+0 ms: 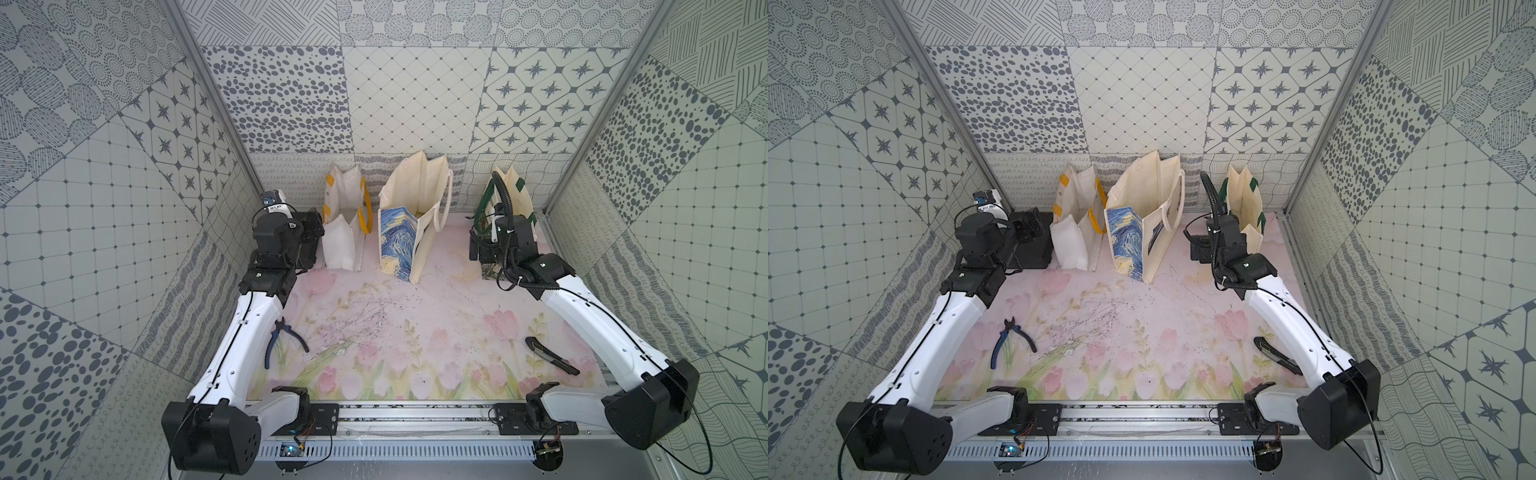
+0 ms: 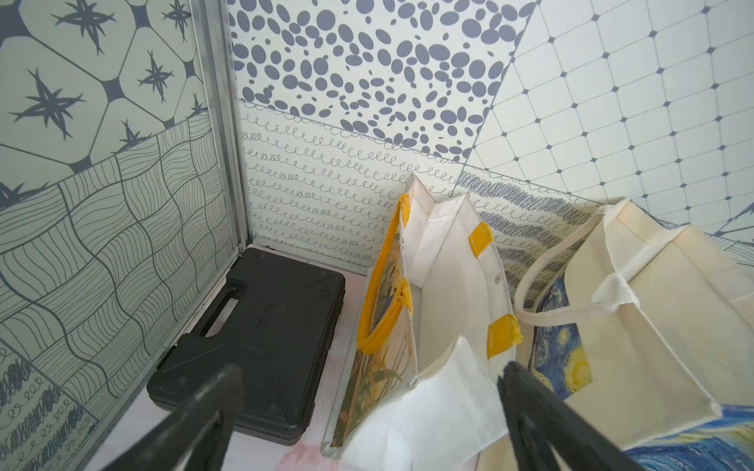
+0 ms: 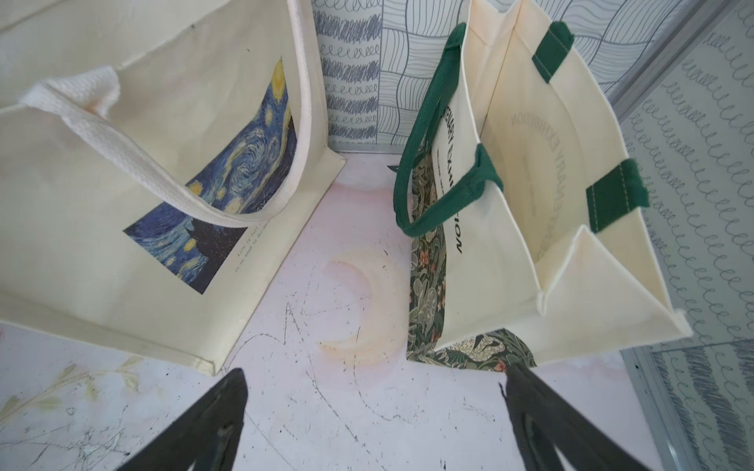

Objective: Put away the canvas bag
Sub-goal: Move the canvas bag to the center of the board.

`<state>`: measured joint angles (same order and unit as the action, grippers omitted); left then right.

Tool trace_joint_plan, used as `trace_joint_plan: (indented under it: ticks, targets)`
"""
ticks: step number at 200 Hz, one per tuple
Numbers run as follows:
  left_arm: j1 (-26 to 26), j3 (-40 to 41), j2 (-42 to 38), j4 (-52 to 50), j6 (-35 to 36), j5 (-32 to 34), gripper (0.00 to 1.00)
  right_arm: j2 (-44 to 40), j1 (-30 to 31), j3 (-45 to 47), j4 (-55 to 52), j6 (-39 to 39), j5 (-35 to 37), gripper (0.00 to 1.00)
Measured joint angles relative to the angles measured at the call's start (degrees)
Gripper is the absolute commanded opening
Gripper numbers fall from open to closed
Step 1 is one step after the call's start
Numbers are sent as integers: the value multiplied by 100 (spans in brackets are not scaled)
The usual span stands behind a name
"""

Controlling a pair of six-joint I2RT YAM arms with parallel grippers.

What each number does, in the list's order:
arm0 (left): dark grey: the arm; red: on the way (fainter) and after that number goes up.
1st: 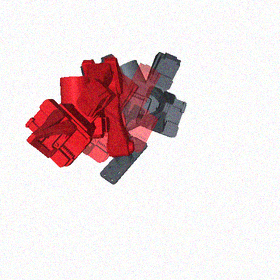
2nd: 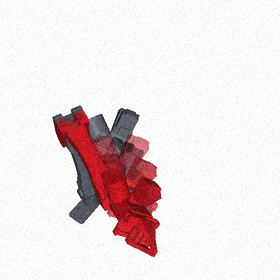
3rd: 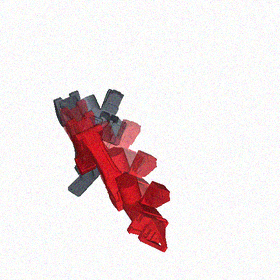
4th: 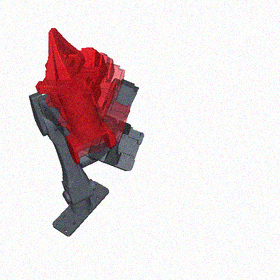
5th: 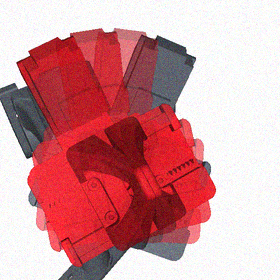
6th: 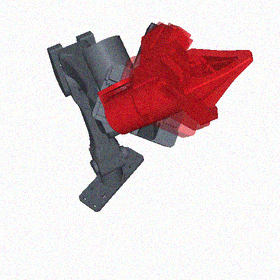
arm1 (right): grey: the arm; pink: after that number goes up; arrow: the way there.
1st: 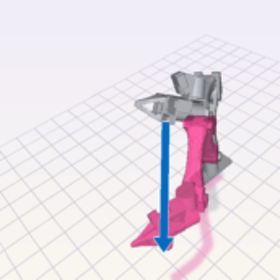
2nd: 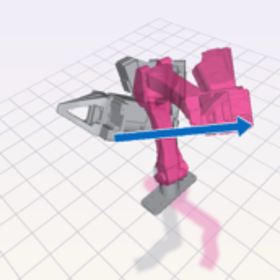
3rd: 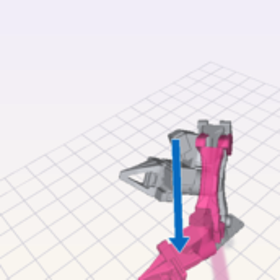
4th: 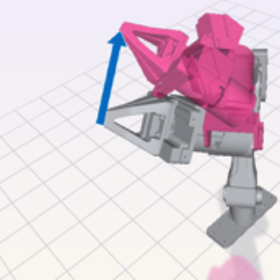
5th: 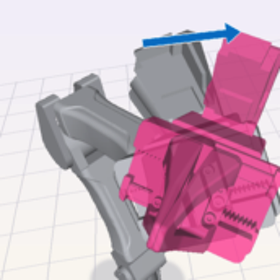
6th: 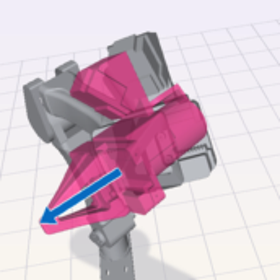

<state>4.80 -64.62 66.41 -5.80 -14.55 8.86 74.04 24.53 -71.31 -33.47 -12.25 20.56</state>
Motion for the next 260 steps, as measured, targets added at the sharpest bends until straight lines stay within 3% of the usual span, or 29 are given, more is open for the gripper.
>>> trace_joint_plan:
  ticks: [60,116,158,202,238,260]
  targets:
    - [-162,-767,341,-1816,-564,-658,100,153,87,-387,-1353,-345,-420,99]
    - [-610,-999,798,-2791,-957,-1655,99,249,229,-570,-1657,-540,-1027,99]
    - [-730,-1003,1263,-2955,-1084,-2518,85,1303,262,-1847,-2190,-850,-1543,99]
    - [-767,-1047,1635,-2931,-826,-2953,80,1558,278,-1755,-2236,-876,-1864,99]
    - [-767,-986,1888,-2562,-468,-3095,92,1834,278,-2031,-2286,-721,-1958,99]
    - [-767,-901,1982,-2194,-197,-3099,94,2096,278,-2173,-2297,-612,-2039,99]
